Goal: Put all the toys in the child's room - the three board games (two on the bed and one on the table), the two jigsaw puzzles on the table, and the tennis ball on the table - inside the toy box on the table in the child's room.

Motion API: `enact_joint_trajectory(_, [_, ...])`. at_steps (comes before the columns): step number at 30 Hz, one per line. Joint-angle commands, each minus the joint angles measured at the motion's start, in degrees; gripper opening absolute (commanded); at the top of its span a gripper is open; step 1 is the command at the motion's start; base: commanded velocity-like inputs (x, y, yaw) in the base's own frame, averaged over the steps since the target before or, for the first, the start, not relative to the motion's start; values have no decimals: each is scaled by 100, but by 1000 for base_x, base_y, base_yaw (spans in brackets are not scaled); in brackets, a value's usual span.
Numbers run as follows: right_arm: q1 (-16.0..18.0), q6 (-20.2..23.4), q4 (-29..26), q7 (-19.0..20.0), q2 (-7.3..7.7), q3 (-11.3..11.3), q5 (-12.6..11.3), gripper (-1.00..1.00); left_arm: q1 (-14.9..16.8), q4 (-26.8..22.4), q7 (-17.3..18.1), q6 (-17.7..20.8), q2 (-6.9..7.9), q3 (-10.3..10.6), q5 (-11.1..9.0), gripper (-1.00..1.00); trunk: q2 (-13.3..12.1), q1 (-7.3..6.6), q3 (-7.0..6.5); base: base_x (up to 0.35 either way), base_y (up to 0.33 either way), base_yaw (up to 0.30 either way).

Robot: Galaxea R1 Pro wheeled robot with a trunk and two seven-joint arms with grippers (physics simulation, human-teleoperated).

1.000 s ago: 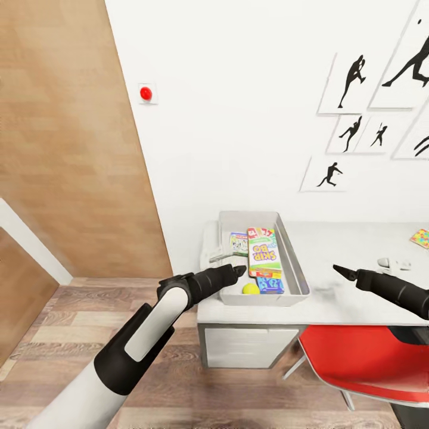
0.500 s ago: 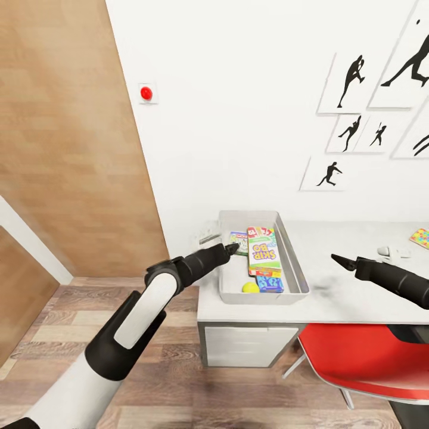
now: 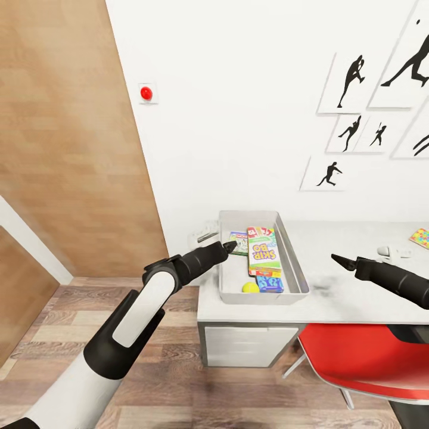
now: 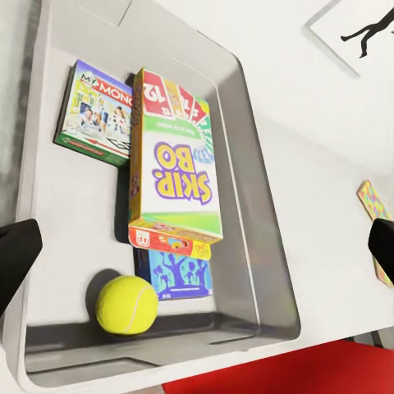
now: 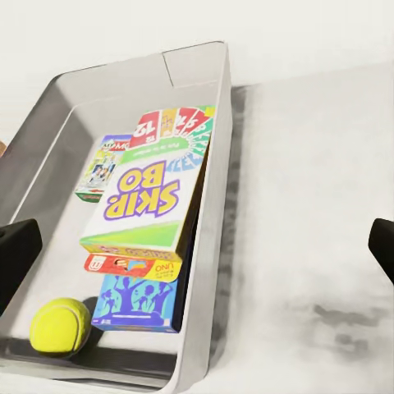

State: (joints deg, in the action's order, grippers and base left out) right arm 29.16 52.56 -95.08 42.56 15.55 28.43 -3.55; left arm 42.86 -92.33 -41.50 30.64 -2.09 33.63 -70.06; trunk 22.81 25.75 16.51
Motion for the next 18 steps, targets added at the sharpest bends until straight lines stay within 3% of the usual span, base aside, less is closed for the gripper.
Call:
enact_joint_trajectory(1, [6, 47, -2, -2, 1, 6, -35, 100, 7, -7, -50, 6, -1, 1, -44, 100, 11, 3, 11, 0, 0, 0])
enact_joint_trajectory(12, [5, 46, -2, -2, 1, 6, -35, 100, 8, -2, -49, 6, -1, 10, -47, 100, 11, 3, 11, 0, 0, 0])
enact_joint_trajectory(18, [-190, 11, 192, -196, -118, -35, -75, 100, -112, 21, 5, 12, 159, -184, -126, 100, 11, 3, 11, 0, 0, -67])
